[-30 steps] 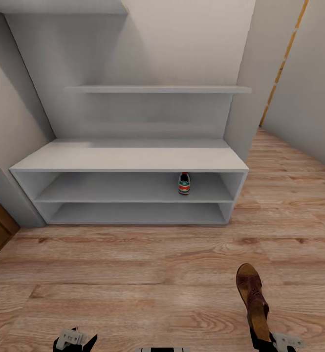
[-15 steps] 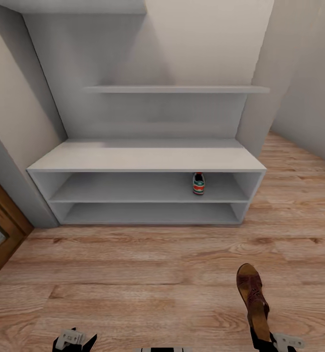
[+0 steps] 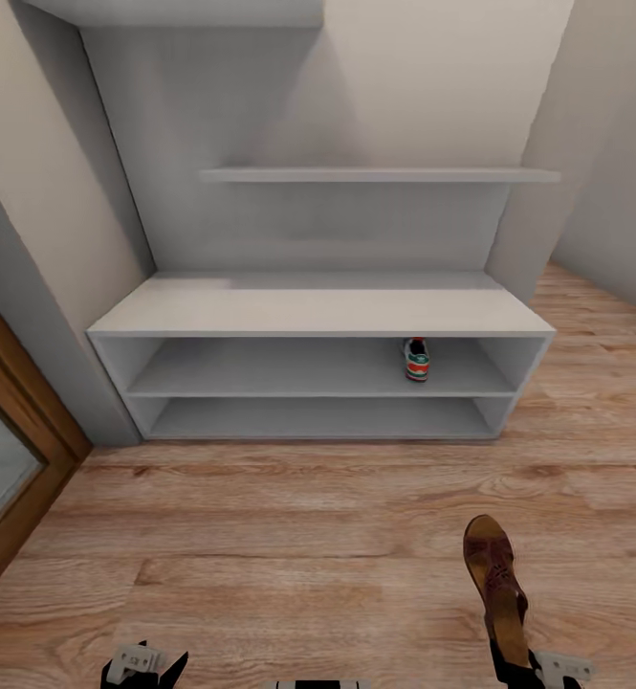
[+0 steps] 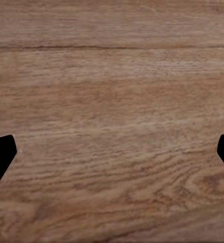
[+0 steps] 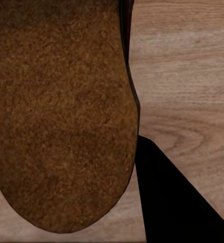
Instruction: Pick up the two gym shoes and the two sandals from the corridor floor and place them onto the hallstand (shoe rack) in the corridor, making sure they are on the rack and not on the floor. Arrange them so the two gym shoes are next to each other and the two sandals are next to each other.
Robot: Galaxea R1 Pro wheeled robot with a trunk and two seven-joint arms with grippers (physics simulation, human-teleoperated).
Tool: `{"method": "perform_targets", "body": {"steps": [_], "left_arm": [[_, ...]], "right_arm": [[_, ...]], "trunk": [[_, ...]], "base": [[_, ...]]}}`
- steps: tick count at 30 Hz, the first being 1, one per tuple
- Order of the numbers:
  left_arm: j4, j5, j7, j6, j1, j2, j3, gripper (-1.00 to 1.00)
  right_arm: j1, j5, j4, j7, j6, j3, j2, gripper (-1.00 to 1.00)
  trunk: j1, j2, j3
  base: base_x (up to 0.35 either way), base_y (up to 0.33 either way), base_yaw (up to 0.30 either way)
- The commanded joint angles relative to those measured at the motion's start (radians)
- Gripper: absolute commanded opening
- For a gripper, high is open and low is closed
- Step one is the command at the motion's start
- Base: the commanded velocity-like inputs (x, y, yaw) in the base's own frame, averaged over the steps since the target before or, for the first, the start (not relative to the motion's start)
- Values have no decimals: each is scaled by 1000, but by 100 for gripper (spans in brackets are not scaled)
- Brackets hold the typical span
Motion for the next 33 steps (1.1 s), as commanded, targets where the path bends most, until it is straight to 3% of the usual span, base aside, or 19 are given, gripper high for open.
{"method": "perform_targets", "body": {"steps": [1, 33], "left_arm": [[2, 0, -7, -2, -1, -1, 4, 100], [2, 0, -8, -2, -1, -2, 3, 100]], "right_arm": [[-1, 7, 0, 6, -3, -9, 0, -100], [-1, 6, -1, 6, -3, -8, 0, -100]], "trunk": [[0, 0, -1], [0, 0, -1]], "base": [[0, 310, 0], [0, 310, 0]]}}
